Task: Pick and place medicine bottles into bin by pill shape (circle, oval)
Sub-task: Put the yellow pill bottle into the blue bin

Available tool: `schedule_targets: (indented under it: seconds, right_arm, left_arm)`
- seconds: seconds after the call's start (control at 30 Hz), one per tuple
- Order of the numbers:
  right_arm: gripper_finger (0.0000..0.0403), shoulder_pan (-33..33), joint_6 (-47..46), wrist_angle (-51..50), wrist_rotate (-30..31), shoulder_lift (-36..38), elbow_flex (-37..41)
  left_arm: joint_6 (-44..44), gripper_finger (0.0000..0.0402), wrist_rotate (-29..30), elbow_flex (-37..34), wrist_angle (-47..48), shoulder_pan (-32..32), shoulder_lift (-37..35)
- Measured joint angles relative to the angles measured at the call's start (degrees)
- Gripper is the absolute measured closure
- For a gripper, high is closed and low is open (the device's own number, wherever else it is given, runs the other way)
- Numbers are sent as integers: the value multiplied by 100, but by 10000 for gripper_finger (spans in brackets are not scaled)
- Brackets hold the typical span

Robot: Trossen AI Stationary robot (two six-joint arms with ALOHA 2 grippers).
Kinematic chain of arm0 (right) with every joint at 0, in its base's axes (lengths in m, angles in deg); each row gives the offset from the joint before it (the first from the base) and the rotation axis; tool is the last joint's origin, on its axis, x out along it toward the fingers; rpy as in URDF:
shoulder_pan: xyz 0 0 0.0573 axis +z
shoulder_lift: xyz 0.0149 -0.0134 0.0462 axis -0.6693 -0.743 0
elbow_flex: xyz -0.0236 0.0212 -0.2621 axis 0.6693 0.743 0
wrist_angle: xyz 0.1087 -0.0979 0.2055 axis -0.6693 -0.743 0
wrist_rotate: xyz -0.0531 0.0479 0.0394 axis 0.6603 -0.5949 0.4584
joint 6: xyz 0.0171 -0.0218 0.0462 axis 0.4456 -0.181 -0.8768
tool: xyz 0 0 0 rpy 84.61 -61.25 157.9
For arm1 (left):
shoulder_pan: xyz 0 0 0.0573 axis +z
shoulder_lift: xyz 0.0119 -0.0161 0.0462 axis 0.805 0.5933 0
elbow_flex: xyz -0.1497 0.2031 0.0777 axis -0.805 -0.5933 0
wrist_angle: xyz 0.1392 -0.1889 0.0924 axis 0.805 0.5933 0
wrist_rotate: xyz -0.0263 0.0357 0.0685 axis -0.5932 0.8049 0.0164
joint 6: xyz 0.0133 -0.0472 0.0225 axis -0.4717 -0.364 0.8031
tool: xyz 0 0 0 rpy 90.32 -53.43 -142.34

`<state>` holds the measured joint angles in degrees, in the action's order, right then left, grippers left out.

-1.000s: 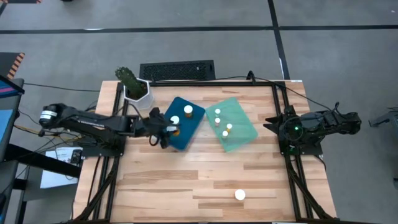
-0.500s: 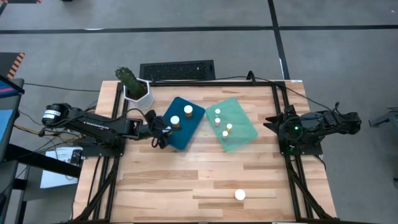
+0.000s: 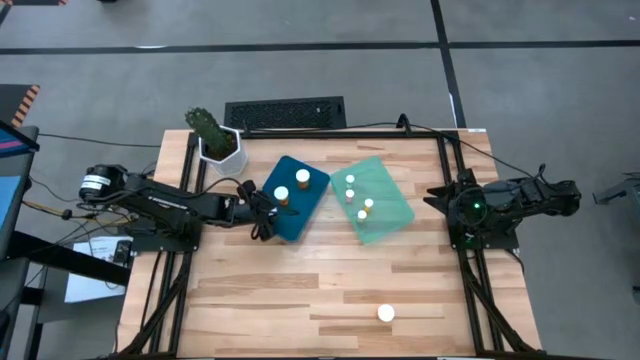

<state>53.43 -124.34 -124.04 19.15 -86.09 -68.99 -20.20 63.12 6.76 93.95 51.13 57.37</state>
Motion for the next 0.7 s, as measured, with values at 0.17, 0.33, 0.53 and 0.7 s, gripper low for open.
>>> schedule_targets:
  seconds: [0.17,0.33,0.53,0.7]
  right_arm:
    - [143,0,0,-1,0,-1,1]
    - [143,0,0,-2,0,-2,0]
    - [143,0,0,-2,0,-2,1]
    - [143,0,1,-2,0,-1,1]
  left_arm:
    - [-32,188,-36,0,3,78,0]
    - [-164,167,103,-17,71,212,15]
    - [-141,128,-172,-16,54,255,13]
    - [-174,101,-211,23,132,256,13]
